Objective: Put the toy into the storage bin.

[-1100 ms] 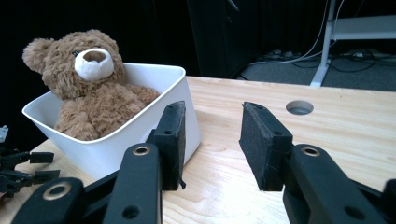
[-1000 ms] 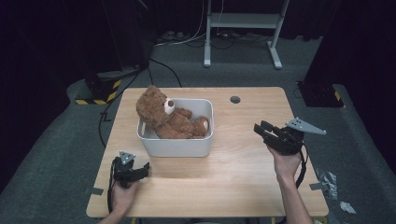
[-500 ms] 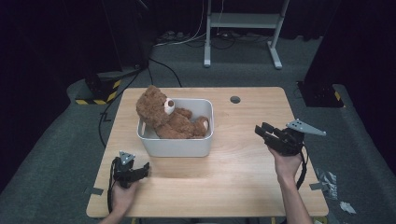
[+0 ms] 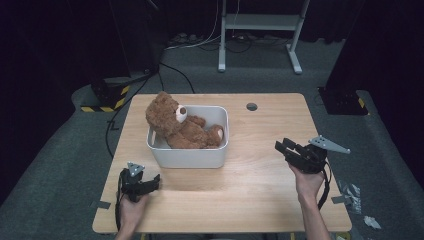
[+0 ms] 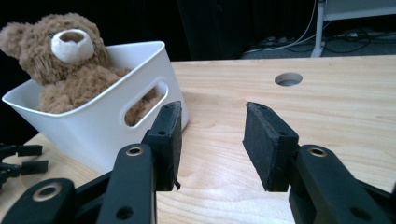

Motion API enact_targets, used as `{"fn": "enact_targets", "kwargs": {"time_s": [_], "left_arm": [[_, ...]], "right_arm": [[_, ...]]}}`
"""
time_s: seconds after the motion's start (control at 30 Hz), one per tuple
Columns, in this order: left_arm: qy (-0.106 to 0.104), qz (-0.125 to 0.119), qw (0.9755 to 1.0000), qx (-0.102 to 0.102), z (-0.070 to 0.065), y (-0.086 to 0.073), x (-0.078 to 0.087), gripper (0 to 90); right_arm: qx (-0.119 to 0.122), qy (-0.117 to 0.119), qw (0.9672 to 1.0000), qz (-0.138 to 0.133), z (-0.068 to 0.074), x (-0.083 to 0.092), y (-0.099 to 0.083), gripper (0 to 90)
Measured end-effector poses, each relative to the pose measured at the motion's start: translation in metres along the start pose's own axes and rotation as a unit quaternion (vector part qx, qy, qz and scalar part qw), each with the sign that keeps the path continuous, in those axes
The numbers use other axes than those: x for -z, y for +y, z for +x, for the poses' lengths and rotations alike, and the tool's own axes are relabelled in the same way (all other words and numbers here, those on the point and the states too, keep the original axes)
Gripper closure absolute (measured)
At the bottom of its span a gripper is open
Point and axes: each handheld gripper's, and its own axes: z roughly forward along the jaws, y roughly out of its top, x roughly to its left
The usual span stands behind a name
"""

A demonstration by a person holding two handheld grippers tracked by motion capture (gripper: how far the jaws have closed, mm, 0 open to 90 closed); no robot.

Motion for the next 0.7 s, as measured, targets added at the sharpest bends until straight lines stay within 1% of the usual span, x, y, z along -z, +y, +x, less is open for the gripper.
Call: {"fn": "enact_targets", "kwargs": {"time_s": [0.1,0.13,0.17,0.2,0.27,0.33,0.47,0.53,0.6,0.7], "left_arm": [[0.0,0.001,1.0,-0.004,0.001,-0.001,0.001,18.2],[-0.001,-0.001,1.0,-0.005,0.001,-0.001,0.002,18.3],[-0.004,-0.003,1.0,0.001,0.0,-0.002,0.001,18.3],[-0.004,-0.002,1.0,0.0,0.0,-0.002,0.001,18.3],[-0.004,-0.002,1.0,0.0,0.0,-0.002,0.002,18.3],[-0.003,-0.002,1.0,0.0,0.0,-0.002,0.002,18.3],[-0.003,-0.002,1.0,0.0,0.0,-0.002,0.002,18.3],[-0.003,-0.002,1.0,0.0,0.0,-0.002,0.002,18.3],[-0.002,0.0,1.0,0.0,0.0,-0.002,0.002,18.1],[-0.003,0.0,1.0,0.001,0.0,-0.002,0.002,17.7]], "right_arm": [[0.006,-0.002,1.0,0.007,0.0,0.0,-0.004,58.3],[0.004,-0.001,1.0,0.008,0.0,0.0,-0.006,58.3],[0.002,0.001,1.0,0.007,0.0,0.001,-0.007,58.3],[0.003,0.003,1.0,0.007,0.0,0.002,-0.008,58.3],[0.008,-0.002,0.9999,0.008,0.0,0.002,-0.01,58.3],[0.007,-0.002,0.9999,0.009,-0.002,0.002,-0.012,58.1],[-0.002,-0.004,1.0,0.009,-0.004,0.002,-0.016,57.4],[-0.005,-0.011,0.9999,0.006,-0.005,0.001,-0.018,56.1],[-0.008,-0.015,0.9999,0.002,-0.005,0.001,-0.02,54.7],[-0.012,-0.019,0.9997,0.006,-0.006,-0.003,-0.024,53.0]]}}
